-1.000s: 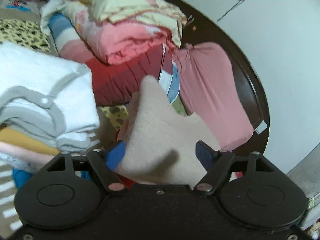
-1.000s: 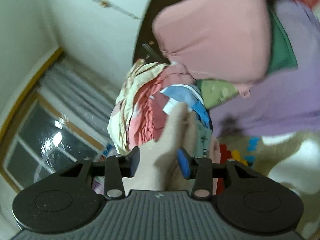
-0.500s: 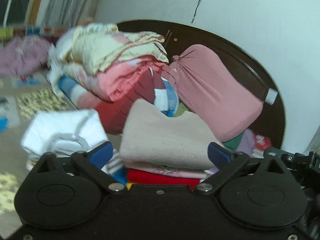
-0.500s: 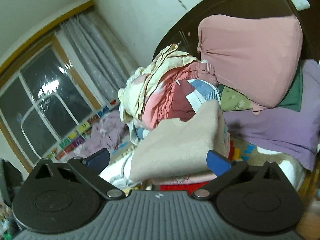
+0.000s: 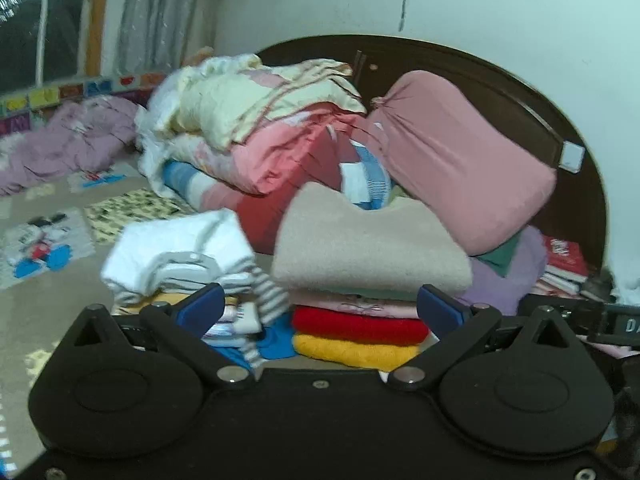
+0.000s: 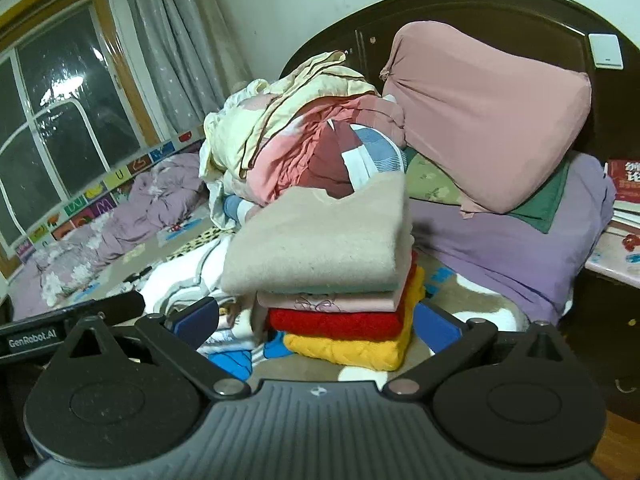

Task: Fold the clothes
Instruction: 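Open both grippers and withdraw from the stacked sweater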

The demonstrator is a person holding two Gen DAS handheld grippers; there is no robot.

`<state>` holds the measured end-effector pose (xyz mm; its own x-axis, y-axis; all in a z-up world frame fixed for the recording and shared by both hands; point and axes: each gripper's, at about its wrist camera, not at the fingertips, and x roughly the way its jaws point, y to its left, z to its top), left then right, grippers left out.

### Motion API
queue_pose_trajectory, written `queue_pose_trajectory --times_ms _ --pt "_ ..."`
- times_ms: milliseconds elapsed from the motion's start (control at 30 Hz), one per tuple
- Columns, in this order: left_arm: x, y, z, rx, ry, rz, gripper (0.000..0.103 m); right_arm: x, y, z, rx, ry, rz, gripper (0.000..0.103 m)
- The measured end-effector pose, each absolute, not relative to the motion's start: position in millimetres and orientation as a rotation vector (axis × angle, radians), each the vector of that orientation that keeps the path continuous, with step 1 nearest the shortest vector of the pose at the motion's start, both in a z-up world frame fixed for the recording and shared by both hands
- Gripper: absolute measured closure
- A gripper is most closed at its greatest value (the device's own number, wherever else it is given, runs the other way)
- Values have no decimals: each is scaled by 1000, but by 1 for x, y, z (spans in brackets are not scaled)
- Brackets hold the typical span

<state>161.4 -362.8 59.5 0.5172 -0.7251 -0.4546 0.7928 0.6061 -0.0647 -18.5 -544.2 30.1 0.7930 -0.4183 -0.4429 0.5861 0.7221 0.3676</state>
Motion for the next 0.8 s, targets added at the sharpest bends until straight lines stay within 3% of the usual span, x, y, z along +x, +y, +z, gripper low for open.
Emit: queue_pose_trajectory --times_ms 800 --pt "137 -355 61 183 501 -955 0 -28 -519 38 422 409 -669 0"
